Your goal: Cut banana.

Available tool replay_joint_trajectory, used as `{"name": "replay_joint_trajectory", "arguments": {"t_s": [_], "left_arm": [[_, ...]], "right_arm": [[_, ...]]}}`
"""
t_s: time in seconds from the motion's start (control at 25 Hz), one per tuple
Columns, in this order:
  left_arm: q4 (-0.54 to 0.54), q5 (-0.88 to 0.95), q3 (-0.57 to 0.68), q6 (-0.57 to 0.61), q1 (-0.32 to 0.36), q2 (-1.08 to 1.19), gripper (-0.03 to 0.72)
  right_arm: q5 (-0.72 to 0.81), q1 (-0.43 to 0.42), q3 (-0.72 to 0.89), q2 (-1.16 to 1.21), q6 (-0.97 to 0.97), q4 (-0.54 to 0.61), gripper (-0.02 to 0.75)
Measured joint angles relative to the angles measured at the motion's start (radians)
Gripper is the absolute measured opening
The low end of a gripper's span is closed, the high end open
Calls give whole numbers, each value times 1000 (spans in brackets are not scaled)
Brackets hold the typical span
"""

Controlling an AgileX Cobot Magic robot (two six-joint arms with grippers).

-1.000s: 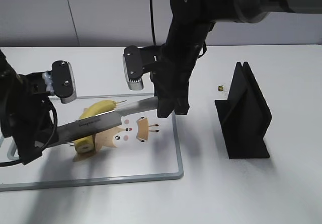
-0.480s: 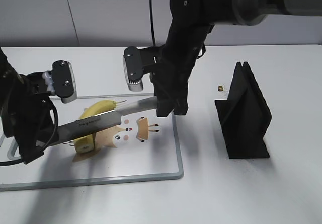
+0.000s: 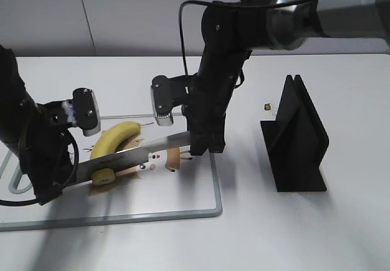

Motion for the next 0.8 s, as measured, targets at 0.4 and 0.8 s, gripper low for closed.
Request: {"name": "replay_joint_trajectory", "arguments": {"t_s": [0.4, 0.8], "left_arm": [[-9, -36, -7, 1, 0, 94, -8], [-3, 2, -4, 0, 0, 61, -8]], "right_arm": [[3, -3, -16, 65, 1, 15, 185], [25, -2, -4, 40, 6, 32, 183]]}}
